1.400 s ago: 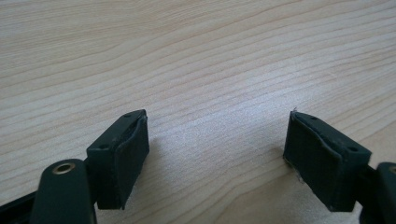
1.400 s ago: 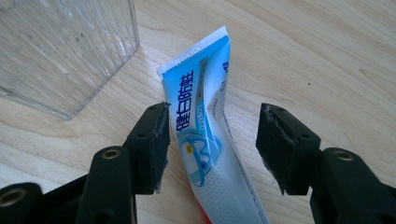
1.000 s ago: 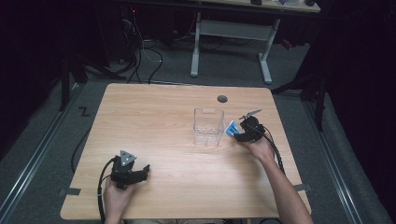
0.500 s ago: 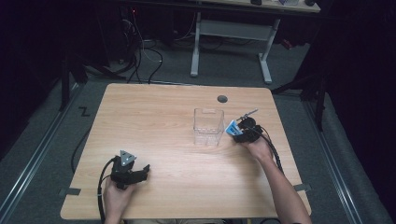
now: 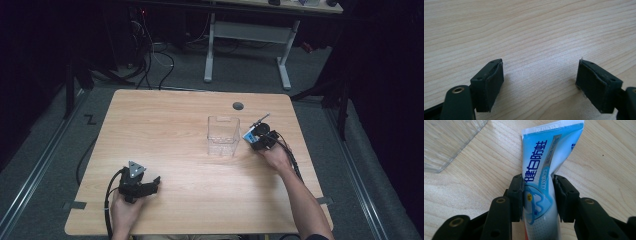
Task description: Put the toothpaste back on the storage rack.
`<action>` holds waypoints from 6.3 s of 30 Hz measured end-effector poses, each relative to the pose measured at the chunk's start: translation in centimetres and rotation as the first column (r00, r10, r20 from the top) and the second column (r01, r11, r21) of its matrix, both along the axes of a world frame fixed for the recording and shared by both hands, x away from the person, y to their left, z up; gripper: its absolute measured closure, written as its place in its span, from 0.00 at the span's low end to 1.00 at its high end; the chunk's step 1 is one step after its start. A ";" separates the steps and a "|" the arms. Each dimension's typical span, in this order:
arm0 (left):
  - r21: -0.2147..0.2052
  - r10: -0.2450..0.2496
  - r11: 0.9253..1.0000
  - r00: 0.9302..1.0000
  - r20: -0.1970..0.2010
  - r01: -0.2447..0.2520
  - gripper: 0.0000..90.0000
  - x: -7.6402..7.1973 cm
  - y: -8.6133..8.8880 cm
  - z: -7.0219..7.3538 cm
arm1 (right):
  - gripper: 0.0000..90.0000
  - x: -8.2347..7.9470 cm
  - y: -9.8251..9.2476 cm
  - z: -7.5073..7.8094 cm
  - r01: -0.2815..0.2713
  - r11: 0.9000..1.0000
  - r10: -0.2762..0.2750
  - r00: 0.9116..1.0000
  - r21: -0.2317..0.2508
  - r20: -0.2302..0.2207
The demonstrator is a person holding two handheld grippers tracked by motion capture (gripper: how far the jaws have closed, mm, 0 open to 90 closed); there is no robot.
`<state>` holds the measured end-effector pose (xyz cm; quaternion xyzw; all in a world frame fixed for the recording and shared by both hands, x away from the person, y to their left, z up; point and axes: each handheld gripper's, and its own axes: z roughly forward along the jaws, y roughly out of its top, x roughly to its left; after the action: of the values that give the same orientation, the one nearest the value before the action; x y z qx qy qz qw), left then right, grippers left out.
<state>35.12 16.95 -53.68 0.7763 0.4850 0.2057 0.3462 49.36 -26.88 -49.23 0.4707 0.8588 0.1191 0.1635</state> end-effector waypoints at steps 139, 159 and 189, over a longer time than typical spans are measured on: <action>-0.001 0.003 1.000 1.000 0.001 -0.003 0.25 0.0 0.0 0.0 | 0.81 -5.1 2.8 15.8 -0.289 0.813 0.094 0.922 0.505 0.376; 0.000 0.002 1.000 1.000 0.000 -0.002 0.25 0.0 0.0 0.0 | 0.81 -3.5 4.6 16.5 -0.306 0.798 0.070 0.903 0.519 0.424; 0.001 0.002 1.000 1.000 0.003 -0.002 0.25 0.0 0.0 0.0 | 0.80 -0.8 6.6 15.6 -0.290 0.813 0.041 0.893 0.505 0.447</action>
<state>35.10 16.94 -53.70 0.7756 0.4854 0.2072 0.3464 48.57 -20.33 -33.63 0.3826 0.7693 0.4765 0.1862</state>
